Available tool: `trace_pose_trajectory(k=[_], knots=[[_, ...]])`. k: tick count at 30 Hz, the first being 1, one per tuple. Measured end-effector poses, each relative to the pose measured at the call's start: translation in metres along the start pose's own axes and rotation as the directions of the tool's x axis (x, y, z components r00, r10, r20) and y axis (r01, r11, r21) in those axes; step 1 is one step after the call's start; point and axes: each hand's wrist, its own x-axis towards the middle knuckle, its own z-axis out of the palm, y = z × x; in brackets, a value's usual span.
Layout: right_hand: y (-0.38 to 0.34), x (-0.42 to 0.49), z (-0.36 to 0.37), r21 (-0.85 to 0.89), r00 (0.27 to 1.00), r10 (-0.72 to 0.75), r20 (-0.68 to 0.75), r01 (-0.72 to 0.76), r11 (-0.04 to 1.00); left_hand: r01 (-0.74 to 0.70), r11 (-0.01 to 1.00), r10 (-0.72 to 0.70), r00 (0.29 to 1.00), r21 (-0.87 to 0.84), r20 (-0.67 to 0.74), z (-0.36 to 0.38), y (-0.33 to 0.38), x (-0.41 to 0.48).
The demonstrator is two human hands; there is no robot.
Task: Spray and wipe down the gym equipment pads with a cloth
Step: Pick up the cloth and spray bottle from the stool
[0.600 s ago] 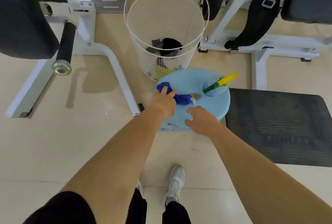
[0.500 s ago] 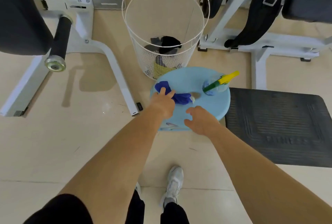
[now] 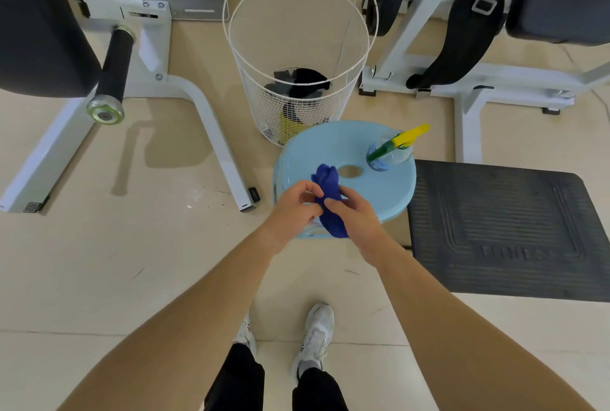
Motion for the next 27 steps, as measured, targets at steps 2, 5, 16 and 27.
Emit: trace_pose_trajectory(k=[2, 5, 16, 27], knots=[[-0.007, -0.007, 0.000, -0.006, 1.000, -0.019, -0.011, 0.018, 1.000, 0.072, 0.988, -0.075, 0.997, -0.135, -0.014, 0.002, 0.002, -0.009], [-0.011, -0.013, -0.005, -0.017, 0.999, -0.025, -0.045, 0.024, 1.000, 0.107, 0.990, -0.112, 0.993, -0.096, -0.048, 0.010, 0.003, -0.016], [0.005, -0.020, -0.084, 0.099, 0.934, 0.117, -0.336, -0.088, 0.991, -0.177, 0.889, 0.310, 0.911, 0.422, -0.271, 0.068, 0.054, 0.006], [0.000, -0.026, -0.128, 0.259, 0.898, 0.223, -0.379, -0.129, 0.957, -0.233, 0.372, 0.365, 0.927, 0.899, 0.089, 0.107, 0.128, 0.054]])
